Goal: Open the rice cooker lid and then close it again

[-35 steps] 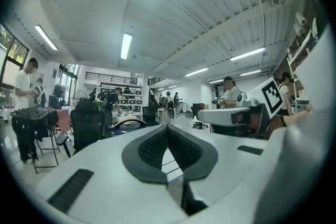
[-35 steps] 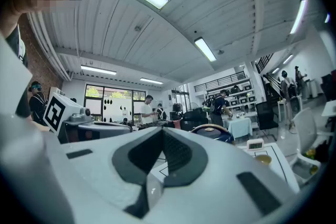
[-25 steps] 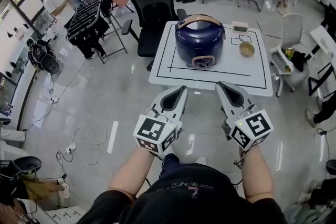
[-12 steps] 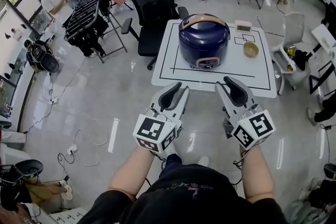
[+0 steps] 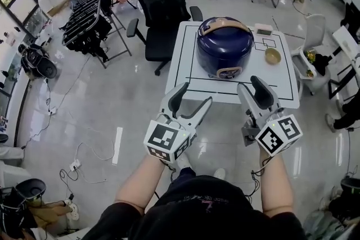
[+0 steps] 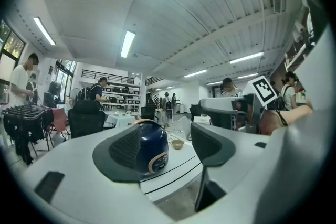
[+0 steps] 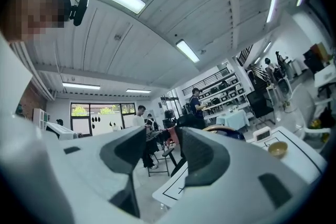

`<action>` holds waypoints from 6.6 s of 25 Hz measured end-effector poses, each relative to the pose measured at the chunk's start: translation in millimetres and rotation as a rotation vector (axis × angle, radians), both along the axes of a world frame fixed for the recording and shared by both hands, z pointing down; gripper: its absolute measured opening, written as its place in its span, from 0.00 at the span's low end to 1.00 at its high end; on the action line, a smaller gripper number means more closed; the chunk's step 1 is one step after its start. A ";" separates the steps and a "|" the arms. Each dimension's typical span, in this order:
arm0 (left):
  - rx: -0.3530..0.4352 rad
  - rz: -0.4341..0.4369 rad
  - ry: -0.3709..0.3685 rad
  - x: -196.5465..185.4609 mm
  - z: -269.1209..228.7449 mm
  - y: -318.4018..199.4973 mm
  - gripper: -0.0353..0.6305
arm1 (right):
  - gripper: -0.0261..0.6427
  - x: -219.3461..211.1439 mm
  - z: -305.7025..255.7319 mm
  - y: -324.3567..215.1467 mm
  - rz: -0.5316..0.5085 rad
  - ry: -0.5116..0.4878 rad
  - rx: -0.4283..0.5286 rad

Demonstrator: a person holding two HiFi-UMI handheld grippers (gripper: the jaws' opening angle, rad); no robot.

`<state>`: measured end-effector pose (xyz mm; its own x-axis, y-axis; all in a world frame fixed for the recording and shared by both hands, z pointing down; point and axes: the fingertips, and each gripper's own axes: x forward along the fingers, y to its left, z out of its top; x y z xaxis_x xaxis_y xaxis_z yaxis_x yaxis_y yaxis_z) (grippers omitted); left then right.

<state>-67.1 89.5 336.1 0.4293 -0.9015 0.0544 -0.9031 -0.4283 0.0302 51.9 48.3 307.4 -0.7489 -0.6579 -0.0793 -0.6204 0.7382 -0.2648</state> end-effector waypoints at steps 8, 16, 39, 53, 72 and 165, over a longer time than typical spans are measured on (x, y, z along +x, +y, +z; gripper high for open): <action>-0.009 0.054 0.013 -40.8 4.5 -33.7 0.50 | 0.34 -39.8 3.5 -31.6 0.055 0.036 -0.009; -0.012 0.126 -0.003 -76.8 6.6 -59.3 0.50 | 0.34 -76.5 6.7 -57.3 0.119 0.029 -0.020; -0.016 0.092 0.010 -103.7 10.0 -114.9 0.50 | 0.34 -107.9 17.1 -127.4 0.092 0.013 -0.067; -0.019 -0.016 0.011 -51.7 9.0 -195.8 0.50 | 0.34 -80.2 34.3 -213.8 -0.063 0.024 -0.131; -0.023 -0.157 0.003 -15.9 7.2 -232.4 0.50 | 0.34 -75.9 55.6 -246.8 -0.341 -0.058 -0.413; -0.126 0.583 -0.155 -40.2 90.6 -342.7 0.38 | 0.26 -135.4 127.8 -315.4 0.000 -0.110 -1.147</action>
<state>-107.3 -253.3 426.7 0.8281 -0.5036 0.2463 -0.5196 -0.8544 0.0001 -83.4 -267.2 435.2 -0.7752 -0.3852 0.5008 -0.5524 0.0287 -0.8331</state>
